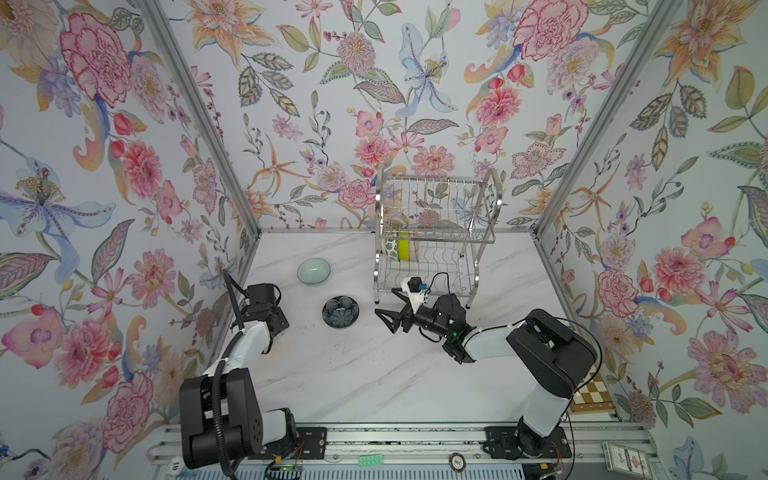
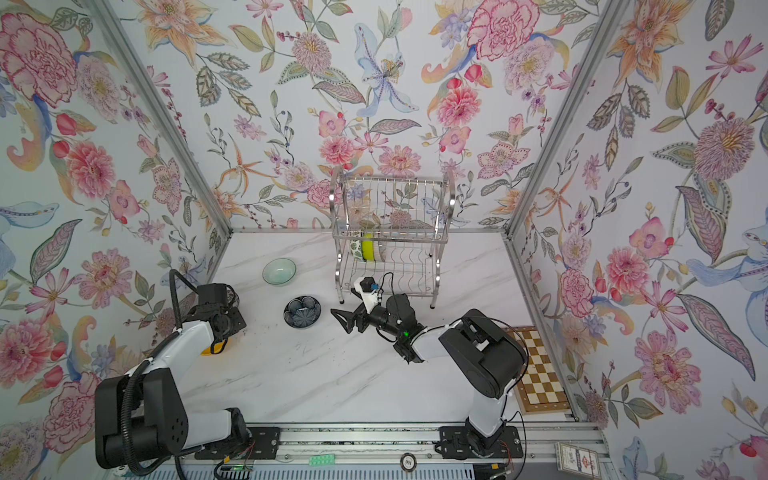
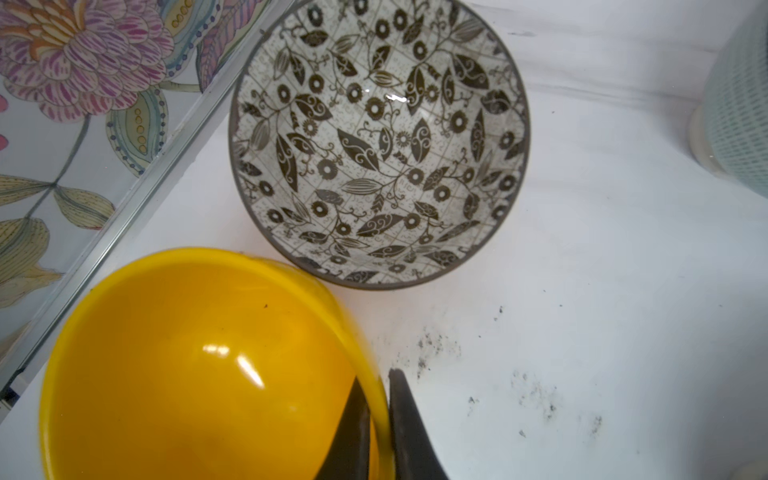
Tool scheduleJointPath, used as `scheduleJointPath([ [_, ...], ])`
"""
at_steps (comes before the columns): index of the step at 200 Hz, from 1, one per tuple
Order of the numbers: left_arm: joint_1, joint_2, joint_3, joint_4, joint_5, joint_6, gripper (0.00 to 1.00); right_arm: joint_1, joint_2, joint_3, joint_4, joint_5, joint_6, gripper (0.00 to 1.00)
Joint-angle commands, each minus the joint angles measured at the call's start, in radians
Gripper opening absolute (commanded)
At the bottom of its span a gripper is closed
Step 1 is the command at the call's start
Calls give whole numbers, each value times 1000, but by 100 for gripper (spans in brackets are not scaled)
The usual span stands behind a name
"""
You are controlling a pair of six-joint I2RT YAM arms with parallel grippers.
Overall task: Load the bowls into the dish rack
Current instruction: 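Grasp the yellow bowl rim with the left gripper and lift it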
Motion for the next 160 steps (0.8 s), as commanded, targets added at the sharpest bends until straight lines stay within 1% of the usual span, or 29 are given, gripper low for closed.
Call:
scheduleJointPath([
  [1, -20, -40, 6, -41, 25, -17, 0, 10, -31, 16, -77, -6, -61, 99],
  [42, -47, -114, 6, -80, 47, -11, 0, 19, -29, 25, -100, 25, -72, 99],
  [57, -81, -121, 15, -103, 19, 5, 0, 21, -31, 26, -108, 26, -73, 99],
  [77, -147, -117, 51, -151, -14, 16, 0, 20, -39, 31, -134, 27, -68, 99],
  [93, -217, -115, 95, -188, -42, 21, 0, 18, -60, 29, -159, 25, -61, 99],
  [104, -276, -114, 140, -222, -68, 18, 0, 15, -90, 26, -183, 50, -54, 99],
  [128, -409, -103, 251, -269, -56, 15, 0, -27, -193, 15, -254, 72, 20, 99],
  [146, -521, -70, 328, -266, -42, 4, 0, -63, -289, 40, -454, 86, 4, 99],
  [154, -577, -51, 351, -248, -44, -1, 0, -77, -330, 42, -530, 110, -3, 99],
  [160, -622, -35, 367, -228, -50, 0, 0, -95, -360, 45, -592, 107, -8, 99],
])
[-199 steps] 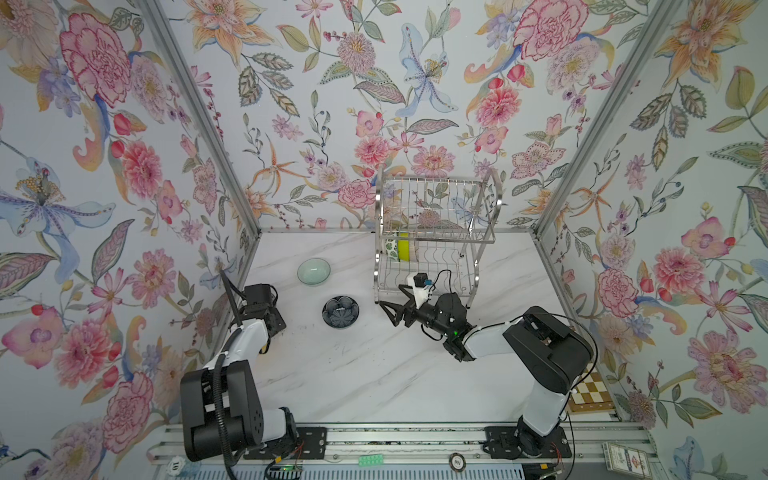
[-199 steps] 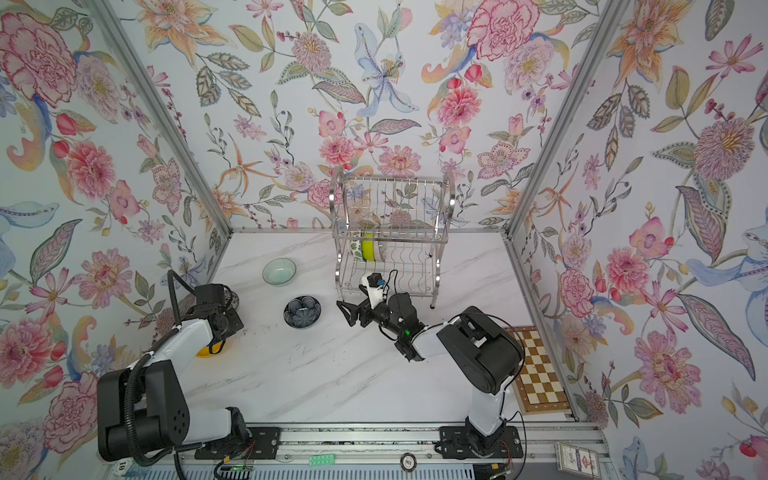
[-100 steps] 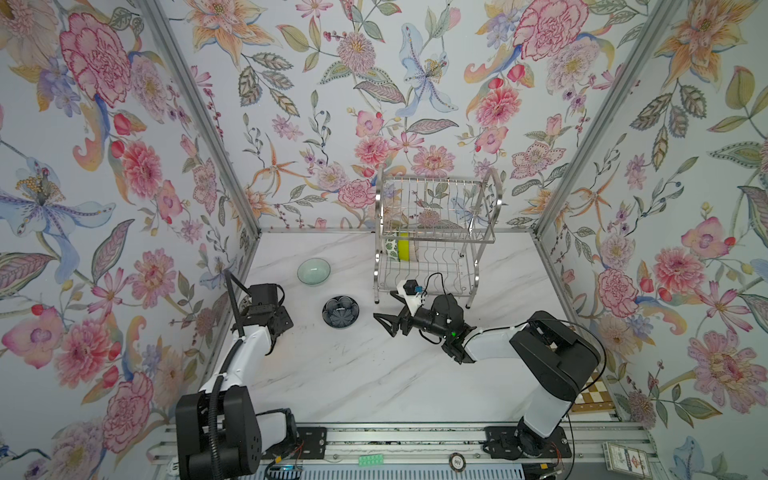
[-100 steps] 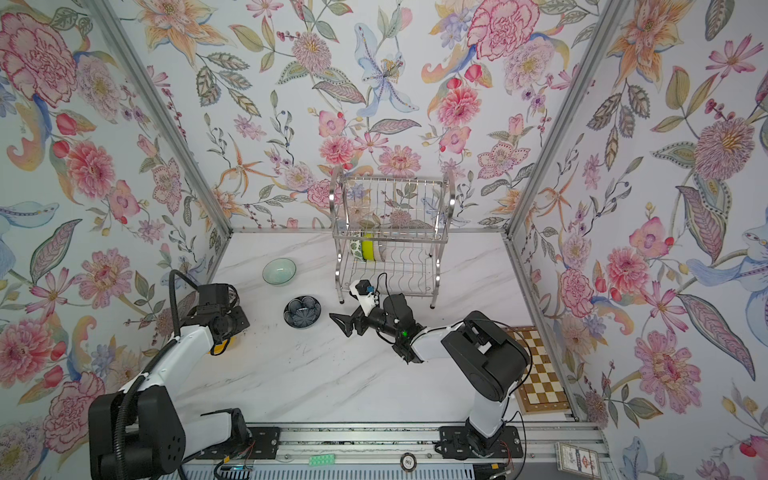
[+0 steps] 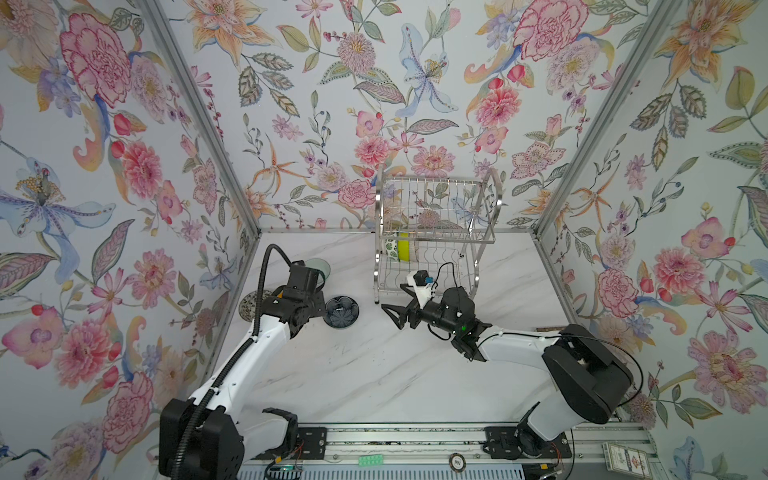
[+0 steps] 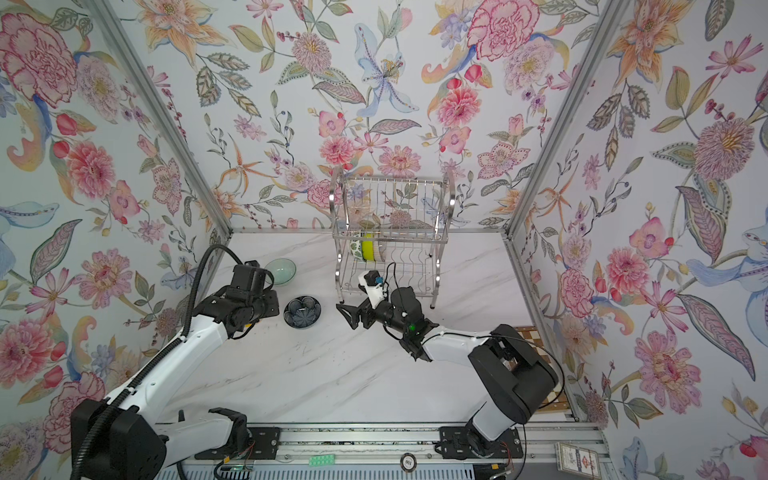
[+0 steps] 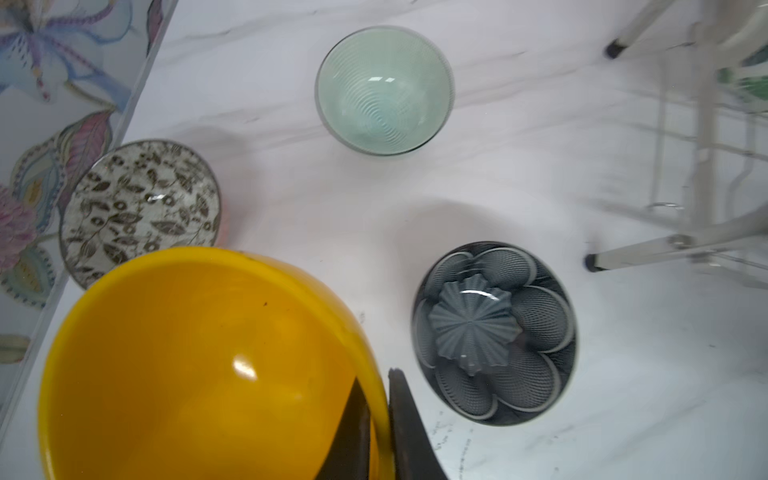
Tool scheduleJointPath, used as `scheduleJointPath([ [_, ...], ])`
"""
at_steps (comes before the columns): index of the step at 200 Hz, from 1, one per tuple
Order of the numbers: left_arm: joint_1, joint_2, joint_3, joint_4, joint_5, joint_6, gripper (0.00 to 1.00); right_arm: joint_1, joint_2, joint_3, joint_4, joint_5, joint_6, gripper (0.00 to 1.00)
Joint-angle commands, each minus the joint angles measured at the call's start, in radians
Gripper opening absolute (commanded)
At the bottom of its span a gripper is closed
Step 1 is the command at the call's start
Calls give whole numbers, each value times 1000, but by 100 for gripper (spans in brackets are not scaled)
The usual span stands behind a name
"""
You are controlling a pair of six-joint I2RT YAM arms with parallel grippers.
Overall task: Load the bowls into the dish rack
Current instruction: 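Grasp the yellow bowl rim with the left gripper and lift it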
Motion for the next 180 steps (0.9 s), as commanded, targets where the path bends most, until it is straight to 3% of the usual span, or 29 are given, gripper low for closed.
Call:
scheduleJointPath([
  [1, -138, 52, 80, 10, -24, 4, 0, -48, -113, 32, -271, 43, 3, 99],
  [31, -319, 182, 188, 48, -40, 7, 0, -112, -277, 37, -505, 20, 7, 99],
  [77, -449, 393, 281, 114, 29, -56, 0, -227, -415, 93, -828, 51, 12, 99],
  [122, -547, 536, 297, 184, 61, -119, 0, -408, -388, 129, -973, 118, 124, 99],
  [134, -558, 566, 326, 181, 83, -115, 0, -458, -387, 122, -976, 86, 148, 99],
  [180, -603, 668, 423, 105, 75, -85, 0, -540, -344, 153, -1054, 98, 212, 99],
])
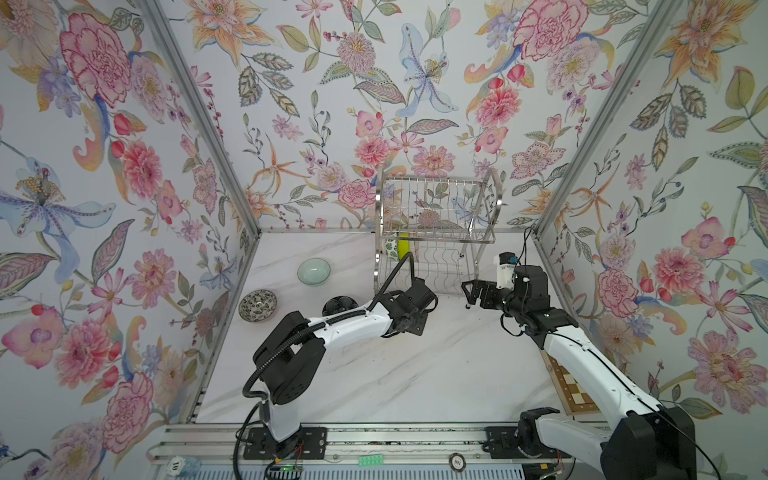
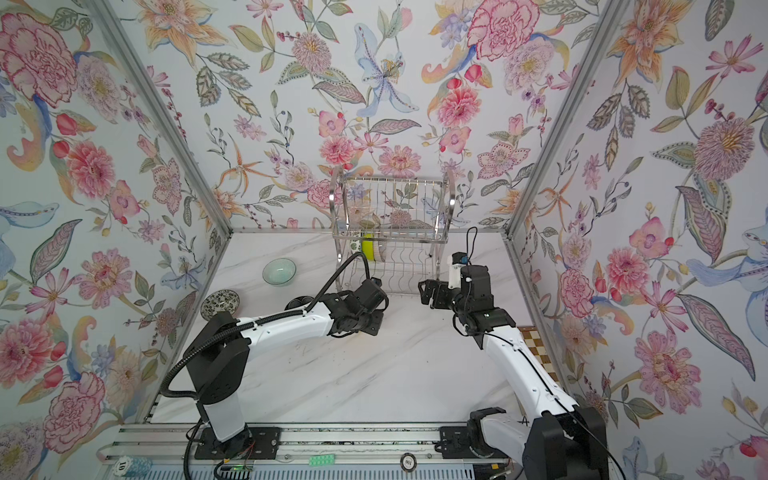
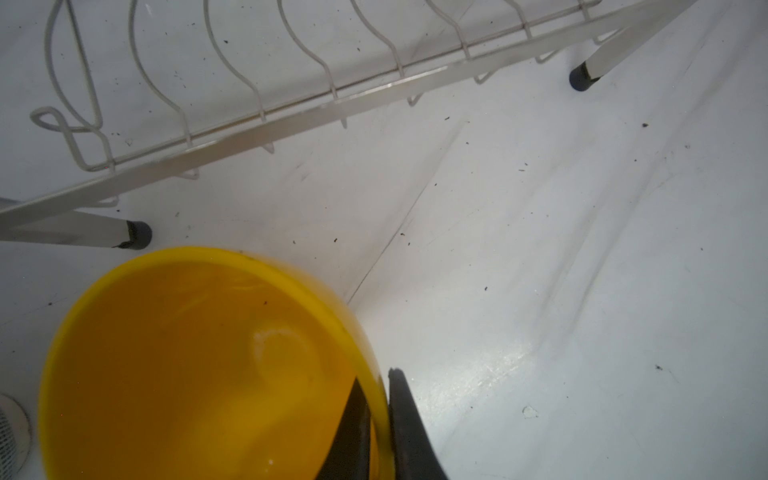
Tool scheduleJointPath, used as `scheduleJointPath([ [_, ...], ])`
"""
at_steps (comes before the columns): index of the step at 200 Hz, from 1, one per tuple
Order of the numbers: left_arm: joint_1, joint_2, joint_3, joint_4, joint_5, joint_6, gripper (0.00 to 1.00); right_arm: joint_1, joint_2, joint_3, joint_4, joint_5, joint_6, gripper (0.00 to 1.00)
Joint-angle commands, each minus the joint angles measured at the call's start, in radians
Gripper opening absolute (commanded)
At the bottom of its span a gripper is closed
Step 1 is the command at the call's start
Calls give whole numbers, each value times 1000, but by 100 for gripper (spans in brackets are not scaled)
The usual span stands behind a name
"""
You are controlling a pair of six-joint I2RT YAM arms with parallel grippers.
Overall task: Load the bowls into the dish rack
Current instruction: 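Grasp the yellow bowl rim with the left gripper and lift it, then carry the yellow bowl toward the rack with the left gripper while the right waits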
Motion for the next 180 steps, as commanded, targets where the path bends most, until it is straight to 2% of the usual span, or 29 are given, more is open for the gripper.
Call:
scheduleJointPath([
  [1, -19, 42, 79, -41, 4, 9, 0, -22, 28, 49, -90, 25, 58, 99],
  [47, -38, 117, 135, -145, 24, -6, 3, -21, 80, 146, -254, 119, 88, 99],
  [73, -54, 154, 160, -207, -20, -29, 5, -21, 5, 115, -242, 203, 140, 99],
  [109, -91, 200, 185, -223, -62, -86, 10, -21, -75, 92, -243, 181, 128, 99],
  [126, -94, 217, 212, -236, -57, -111, 17, -19, -61, 118, -284, 162, 130, 99],
  [148, -94, 210, 238, -248, -72, -127, 34, -5, -56, 128, -294, 139, 147, 99],
  [180, -95, 134, 217, -211, -94, -150, 53, 18, -79, 119, -288, 145, 167, 99],
])
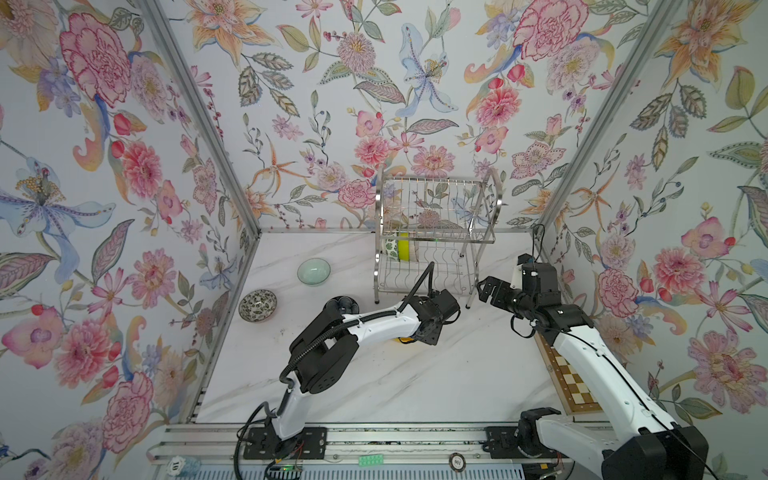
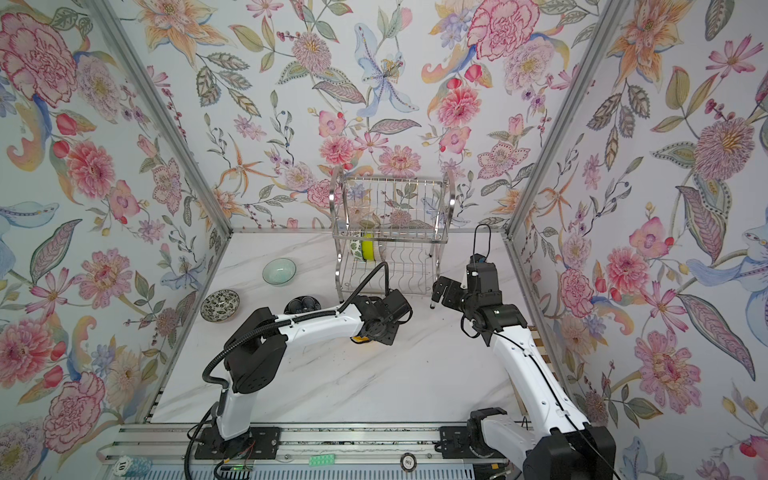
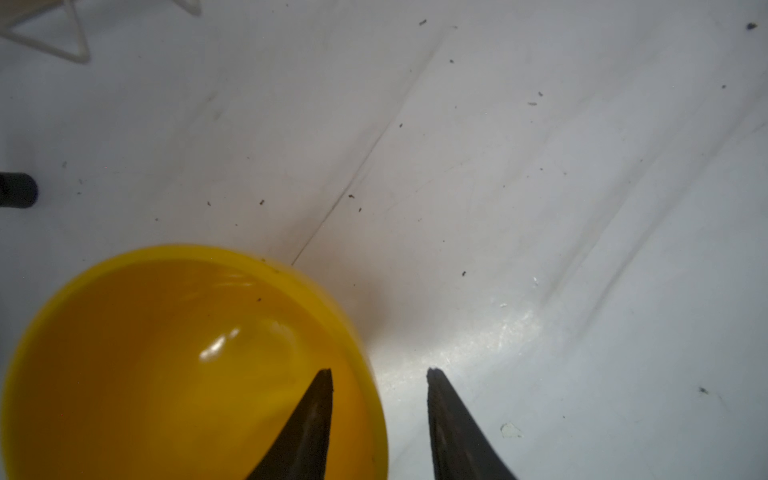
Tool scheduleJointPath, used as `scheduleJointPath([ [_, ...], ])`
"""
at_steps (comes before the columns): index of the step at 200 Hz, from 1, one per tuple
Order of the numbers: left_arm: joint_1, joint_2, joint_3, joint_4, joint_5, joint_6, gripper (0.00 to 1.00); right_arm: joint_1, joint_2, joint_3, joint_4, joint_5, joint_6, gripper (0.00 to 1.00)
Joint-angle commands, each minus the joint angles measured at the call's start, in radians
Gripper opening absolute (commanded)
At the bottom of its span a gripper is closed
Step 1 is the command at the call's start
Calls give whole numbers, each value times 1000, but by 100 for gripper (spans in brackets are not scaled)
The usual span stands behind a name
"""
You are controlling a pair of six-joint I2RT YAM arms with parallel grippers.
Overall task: Load the bowls into the dish rack
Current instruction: 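Carry the yellow bowl toward the rack with the left gripper while the right waits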
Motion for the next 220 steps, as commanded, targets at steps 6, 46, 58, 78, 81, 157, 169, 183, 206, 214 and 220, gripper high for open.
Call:
scheduleJointPath([
  [6, -6, -86, -3, 8, -40, -35, 57, 20, -21, 16, -27, -3, 31, 99],
  [46, -4, -216, -119, 109, -41, -21, 84, 85, -28, 38, -60, 3, 27, 99],
  [58, -3, -261, -143, 106, -63, -4, 93, 108, -16, 73, -102, 37, 17, 99],
  [78, 17, -345, -205, 127, -55, 32, 99, 138, 8, 117, -145, 73, -4, 99],
  [81, 22, -359, -215, 131, -47, 37, 99, 142, 14, 125, -153, 75, -5, 99],
  [157, 216, -642, -574, 388, 140, 33, 97, 323, 194, 285, -304, 252, 60, 99],
  [169, 218, -653, -642, 454, 165, -4, 95, 348, 215, 303, -304, 283, 75, 99],
  [183, 220, -635, -695, 511, 224, -50, 92, 400, 241, 327, -293, 312, 69, 99],
  [206, 219, -569, -734, 568, 298, -94, 83, 448, 283, 368, -278, 358, 37, 99],
  [214, 220, -547, -735, 573, 311, -98, 80, 462, 295, 372, -274, 379, 32, 99],
  [220, 220, -532, -734, 573, 312, -100, 78, 469, 304, 374, -272, 385, 28, 99],
])
